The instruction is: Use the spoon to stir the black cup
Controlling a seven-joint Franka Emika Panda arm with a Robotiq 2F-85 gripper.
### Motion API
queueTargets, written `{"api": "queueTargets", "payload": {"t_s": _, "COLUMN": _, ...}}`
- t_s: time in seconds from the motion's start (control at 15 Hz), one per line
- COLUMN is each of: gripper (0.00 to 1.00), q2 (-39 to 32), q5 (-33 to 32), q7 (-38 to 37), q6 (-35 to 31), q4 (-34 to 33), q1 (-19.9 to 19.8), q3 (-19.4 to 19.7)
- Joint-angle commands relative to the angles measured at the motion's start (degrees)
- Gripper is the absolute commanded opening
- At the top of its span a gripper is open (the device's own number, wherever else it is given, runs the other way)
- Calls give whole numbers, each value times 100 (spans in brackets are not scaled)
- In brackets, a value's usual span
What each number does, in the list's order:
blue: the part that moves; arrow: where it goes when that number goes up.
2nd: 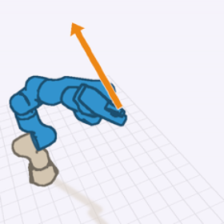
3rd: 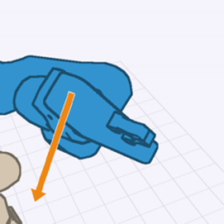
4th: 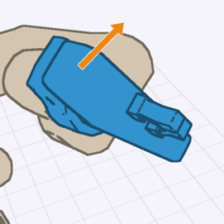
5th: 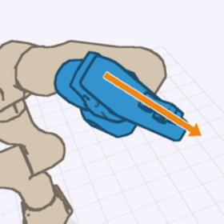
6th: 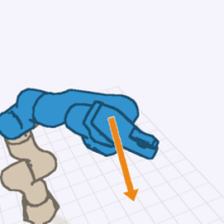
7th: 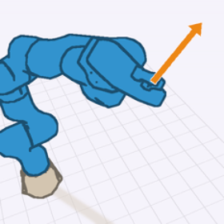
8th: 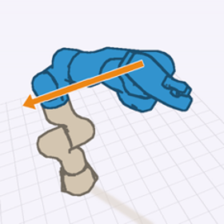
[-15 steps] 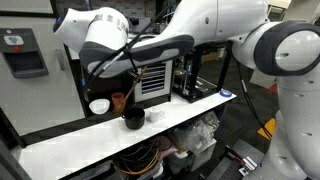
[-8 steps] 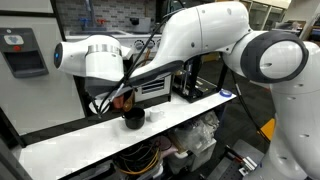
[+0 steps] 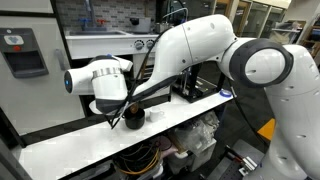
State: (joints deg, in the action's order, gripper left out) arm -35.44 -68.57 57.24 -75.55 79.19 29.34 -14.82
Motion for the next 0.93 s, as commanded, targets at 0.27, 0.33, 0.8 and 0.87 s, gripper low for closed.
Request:
{"api": "queueTargets", "payload": {"t_s": 0.27, "gripper": 3, "q2": -162, "q5": -695, "q7": -416, "q6": -568, "q4": 458, "q1": -131, "q3": 33}}
{"api": "queueTargets", "payload": {"t_s": 0.33, "gripper": 3, "q2": -207, "q5": -750, "q7": -501, "q6": -671, "q4": 486, "q1": -142, "q3": 31}}
{"api": "queueTargets", "payload": {"t_s": 0.8, "gripper": 3, "q2": -489, "q5": -890, "q7": -779, "q6": -1147, "q4": 580, "q1": -175, "q3": 32}}
{"api": "queueTargets", "payload": {"t_s": 0.87, "gripper": 3, "q2": -507, "q5": -904, "q7": -789, "q6": -1198, "q4": 579, "q1": -178, "q3": 31}}
